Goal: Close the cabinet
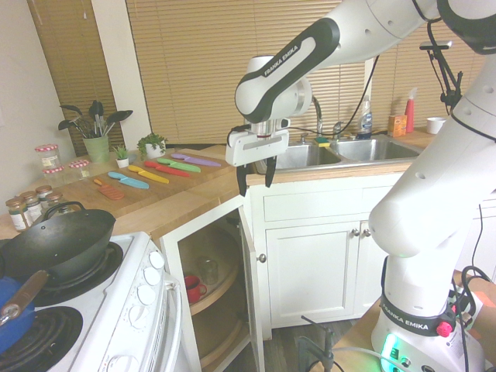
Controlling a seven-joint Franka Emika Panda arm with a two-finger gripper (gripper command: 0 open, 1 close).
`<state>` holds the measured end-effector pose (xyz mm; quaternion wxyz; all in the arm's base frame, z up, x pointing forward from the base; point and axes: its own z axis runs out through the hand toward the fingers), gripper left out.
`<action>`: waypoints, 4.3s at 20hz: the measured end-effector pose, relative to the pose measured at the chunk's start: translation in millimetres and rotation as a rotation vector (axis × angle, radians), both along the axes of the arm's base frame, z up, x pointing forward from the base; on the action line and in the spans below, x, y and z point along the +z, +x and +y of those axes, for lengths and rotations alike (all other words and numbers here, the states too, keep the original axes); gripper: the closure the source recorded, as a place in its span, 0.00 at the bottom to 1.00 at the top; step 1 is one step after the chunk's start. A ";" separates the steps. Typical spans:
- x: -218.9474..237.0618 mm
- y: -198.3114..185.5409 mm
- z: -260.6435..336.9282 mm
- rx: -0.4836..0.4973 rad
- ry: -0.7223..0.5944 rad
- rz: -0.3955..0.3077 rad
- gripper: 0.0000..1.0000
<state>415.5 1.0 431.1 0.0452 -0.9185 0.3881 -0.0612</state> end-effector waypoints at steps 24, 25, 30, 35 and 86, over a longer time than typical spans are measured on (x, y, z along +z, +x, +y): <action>-120.2 76.8 -127.9 -0.168 -0.025 0.080 0.00; -129.3 80.1 -131.8 -0.172 -0.021 0.090 0.00; -172.1 104.9 -135.5 -0.177 0.001 0.133 0.00; -200.7 126.6 -133.0 -0.171 0.004 0.161 0.00; -237.5 129.0 -91.9 0.068 -0.112 0.115 1.00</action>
